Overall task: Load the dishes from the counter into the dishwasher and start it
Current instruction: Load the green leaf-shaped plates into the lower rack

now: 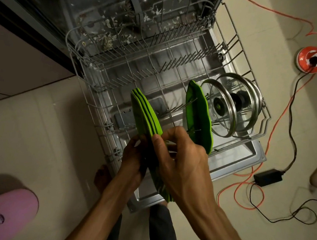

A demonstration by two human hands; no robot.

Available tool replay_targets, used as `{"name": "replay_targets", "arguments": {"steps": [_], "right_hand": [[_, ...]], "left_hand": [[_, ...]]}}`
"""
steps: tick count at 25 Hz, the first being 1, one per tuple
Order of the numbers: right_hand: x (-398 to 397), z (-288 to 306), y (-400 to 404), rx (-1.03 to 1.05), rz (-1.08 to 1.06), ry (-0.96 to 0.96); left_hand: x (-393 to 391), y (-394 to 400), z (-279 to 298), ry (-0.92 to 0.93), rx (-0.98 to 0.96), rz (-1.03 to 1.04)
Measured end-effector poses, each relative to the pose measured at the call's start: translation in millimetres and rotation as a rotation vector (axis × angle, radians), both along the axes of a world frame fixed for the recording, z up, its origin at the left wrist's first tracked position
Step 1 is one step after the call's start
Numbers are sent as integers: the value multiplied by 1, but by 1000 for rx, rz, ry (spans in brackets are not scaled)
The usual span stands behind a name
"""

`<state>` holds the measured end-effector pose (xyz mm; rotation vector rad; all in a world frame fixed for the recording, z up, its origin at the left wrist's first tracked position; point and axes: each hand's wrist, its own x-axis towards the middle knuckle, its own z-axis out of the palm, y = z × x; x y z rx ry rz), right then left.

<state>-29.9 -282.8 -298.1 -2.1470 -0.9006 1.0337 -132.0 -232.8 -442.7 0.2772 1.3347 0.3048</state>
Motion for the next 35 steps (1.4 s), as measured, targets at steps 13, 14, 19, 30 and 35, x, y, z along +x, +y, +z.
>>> {"name": "replay_targets", "arguments": {"steps": [13, 14, 19, 30, 35], "right_hand": [[6, 10, 3, -35, 261, -157], [6, 11, 1, -20, 263, -180], [3, 19, -4, -40, 200, -134], [37, 35, -2, -5, 114, -364], [86, 29, -9, 10, -48, -498]], "left_hand": [[-12, -4, -11, 10, 94, -69], [-13, -5, -10, -19, 80, -42], [-18, -8, -8, -85, 96, 46], [-22, 1, -1, -192, 43, 159], [-20, 1, 11, -221, 54, 157]]}}
